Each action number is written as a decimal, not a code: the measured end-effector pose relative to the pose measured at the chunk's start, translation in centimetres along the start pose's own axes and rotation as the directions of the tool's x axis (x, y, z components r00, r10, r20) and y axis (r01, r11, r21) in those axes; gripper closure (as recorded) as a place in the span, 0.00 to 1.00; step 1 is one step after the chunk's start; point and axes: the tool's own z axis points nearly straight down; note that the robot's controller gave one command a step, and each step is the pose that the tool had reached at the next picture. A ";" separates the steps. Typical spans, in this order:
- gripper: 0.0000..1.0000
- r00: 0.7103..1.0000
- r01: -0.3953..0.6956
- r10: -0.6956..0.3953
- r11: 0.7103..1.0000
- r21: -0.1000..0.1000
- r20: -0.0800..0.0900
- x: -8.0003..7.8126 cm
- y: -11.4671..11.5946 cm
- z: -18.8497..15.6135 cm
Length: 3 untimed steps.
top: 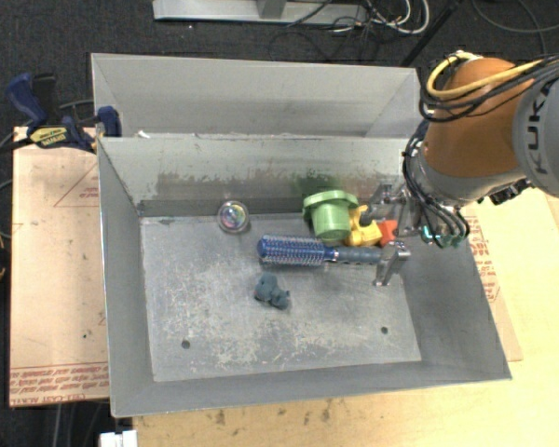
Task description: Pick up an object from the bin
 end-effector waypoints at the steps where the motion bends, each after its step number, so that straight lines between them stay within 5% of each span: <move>1: 0.00 1.000 0.011 -0.011 1.000 0.000 -0.001 2.3 -0.4 4.9; 2: 0.00 0.997 -0.075 0.075 0.997 -0.001 0.009 -3.8 1.1 9.3; 3: 1.00 0.997 -0.075 0.075 0.997 0.000 0.006 -3.7 1.0 9.2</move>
Offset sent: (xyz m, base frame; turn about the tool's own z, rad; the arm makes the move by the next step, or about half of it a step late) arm -0.0218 -0.0041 -0.0455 -0.0130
